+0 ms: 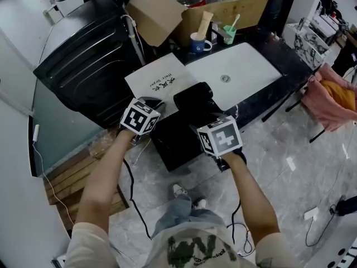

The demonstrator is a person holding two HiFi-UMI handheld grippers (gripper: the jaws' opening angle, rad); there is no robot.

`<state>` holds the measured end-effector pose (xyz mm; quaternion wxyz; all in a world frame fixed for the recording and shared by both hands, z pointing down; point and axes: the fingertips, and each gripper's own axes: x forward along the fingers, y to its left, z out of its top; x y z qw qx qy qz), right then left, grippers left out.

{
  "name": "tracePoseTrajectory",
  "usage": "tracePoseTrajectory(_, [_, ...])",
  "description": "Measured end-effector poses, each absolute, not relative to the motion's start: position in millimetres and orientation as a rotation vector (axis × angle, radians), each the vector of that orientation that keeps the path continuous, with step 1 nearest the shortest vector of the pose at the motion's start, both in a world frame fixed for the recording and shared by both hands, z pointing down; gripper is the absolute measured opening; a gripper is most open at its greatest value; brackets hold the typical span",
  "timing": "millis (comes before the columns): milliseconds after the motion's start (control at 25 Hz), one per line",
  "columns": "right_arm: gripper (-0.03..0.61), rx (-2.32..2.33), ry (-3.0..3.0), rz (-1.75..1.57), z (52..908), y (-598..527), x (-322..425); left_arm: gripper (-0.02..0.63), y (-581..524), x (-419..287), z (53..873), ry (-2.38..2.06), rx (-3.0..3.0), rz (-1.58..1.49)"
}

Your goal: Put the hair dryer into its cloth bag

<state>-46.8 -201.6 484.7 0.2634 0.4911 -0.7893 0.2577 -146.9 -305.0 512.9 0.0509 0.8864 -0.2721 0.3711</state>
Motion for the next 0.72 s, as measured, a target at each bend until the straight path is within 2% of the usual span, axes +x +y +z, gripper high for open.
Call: tracePoseTrajectory(720, [0.256,1.245,-2.159,0.730,478,-201,-58,0.032,-335,-143,421,-1.085,2.757,0.835])
